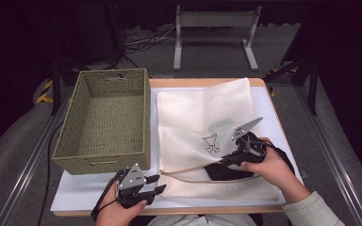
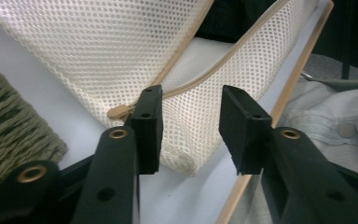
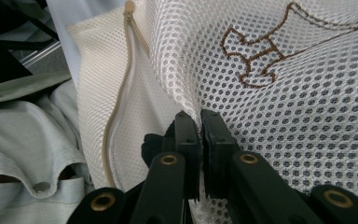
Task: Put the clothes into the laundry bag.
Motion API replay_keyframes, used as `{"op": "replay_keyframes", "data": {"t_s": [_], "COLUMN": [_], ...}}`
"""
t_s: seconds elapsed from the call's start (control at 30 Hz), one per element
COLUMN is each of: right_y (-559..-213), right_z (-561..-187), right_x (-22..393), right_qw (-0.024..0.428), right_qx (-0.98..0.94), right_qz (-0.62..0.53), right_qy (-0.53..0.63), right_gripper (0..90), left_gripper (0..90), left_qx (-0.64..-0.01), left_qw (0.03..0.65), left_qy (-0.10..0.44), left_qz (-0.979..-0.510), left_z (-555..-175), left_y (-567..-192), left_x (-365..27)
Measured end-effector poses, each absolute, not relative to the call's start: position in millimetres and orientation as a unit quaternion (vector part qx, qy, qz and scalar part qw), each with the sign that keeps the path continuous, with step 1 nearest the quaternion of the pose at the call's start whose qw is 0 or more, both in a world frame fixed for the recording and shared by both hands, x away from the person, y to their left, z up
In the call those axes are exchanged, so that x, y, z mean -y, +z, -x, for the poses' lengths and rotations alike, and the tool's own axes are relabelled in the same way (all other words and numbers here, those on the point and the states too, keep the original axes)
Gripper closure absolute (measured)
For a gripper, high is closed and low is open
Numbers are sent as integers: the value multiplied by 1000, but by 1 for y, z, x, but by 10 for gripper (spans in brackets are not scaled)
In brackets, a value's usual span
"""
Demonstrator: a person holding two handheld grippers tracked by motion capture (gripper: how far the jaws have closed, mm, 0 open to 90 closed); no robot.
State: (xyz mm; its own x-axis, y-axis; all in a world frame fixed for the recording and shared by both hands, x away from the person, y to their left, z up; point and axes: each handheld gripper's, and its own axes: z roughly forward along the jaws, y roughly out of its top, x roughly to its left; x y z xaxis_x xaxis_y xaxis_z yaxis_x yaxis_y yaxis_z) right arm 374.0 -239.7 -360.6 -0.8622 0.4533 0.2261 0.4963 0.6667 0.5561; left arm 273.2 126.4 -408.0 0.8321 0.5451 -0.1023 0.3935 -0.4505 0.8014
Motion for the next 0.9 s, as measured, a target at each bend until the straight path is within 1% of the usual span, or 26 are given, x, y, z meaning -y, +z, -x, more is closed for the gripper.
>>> {"op": "replay_keyframes", "data": {"t_s": [0.23,0.3,0.37,0.53,0.77,0.9], "right_y": [-363,-359,-357,-342,-326,-322], "right_z": [-374,-373,-372,-365,-357,-355], "right_x": [236,236,236,236,227,215], "right_qw": [28,20,17,-7,-26,-25], "right_qx": [914,910,909,900,894,897], "right_qz": [261,261,260,247,225,212], "right_qy": [-309,-321,-325,-359,-386,-386], "right_gripper": [832,779,764,678,673,674], "left_gripper": [529,522,515,502,489,482], "left_qx": [-289,-288,-288,-290,-293,-294], "left_qw": [442,442,441,439,439,433], "left_qy": [93,96,97,96,94,92], "left_qz": [-844,-844,-844,-845,-844,-847], "left_z": [-278,-280,-280,-281,-280,-280], "left_y": [-412,-412,-412,-412,-412,-413], "left_x": [-131,-132,-133,-132,-134,-134]}}
